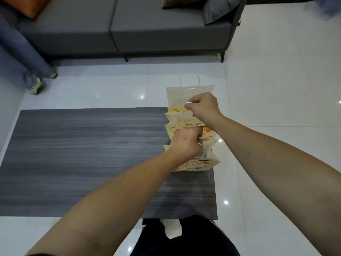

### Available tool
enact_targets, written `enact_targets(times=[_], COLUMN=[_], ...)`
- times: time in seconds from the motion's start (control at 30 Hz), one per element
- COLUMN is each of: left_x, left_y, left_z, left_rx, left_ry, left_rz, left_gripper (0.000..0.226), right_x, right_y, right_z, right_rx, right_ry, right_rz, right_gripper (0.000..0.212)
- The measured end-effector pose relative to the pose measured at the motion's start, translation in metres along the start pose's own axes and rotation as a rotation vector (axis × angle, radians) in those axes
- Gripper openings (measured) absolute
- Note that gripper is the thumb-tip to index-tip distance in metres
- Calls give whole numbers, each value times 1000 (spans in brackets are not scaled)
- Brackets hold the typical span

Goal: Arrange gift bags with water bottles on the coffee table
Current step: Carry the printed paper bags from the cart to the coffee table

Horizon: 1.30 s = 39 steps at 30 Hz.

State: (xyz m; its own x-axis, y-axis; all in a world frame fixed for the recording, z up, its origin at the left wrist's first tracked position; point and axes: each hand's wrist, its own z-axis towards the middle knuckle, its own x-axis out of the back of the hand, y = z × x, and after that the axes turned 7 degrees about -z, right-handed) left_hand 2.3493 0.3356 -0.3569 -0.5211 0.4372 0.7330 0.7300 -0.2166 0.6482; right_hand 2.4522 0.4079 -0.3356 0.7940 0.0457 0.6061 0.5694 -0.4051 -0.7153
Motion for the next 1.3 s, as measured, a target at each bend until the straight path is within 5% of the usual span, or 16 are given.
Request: enact_targets(times=[0.2,0.3,0.4,0.47,0.6,0.73,0.83,0.97,1.3], left_x=[-1,2,3,3,4,-4,-14,-24,-20], left_y=[3,5,11,14,20,20,24,33,28], left_z=[1,5,7,11,22,23,21,27,28], left_rx=[2,18,19,29,33,17,10,-13,4], left_ry=[20,53,56,70,91,68,52,45,5], left_rz=[-27,-47,-53,-73,-51,-42,-61,-49,7], left_gripper=[16,16,17,18,13,12,14,14,6], right_x=[5,17,28,28,16,8,2,1,2], right_y=[12,25,52,81,123,137,142,149,164], right_z=[3,0,-7,-13,-38,-61,-65,-63,-65], right_rx=[-10,3,-171,-341,-683,-803,-804,-797,-780], right_ry=[-46,267,498,438,64,-204,-100,17,-115], right_rz=[-16,-72,-10,0,153,393,652,616,538], right_gripper=[19,33,36,35,43,40,28,18,23])
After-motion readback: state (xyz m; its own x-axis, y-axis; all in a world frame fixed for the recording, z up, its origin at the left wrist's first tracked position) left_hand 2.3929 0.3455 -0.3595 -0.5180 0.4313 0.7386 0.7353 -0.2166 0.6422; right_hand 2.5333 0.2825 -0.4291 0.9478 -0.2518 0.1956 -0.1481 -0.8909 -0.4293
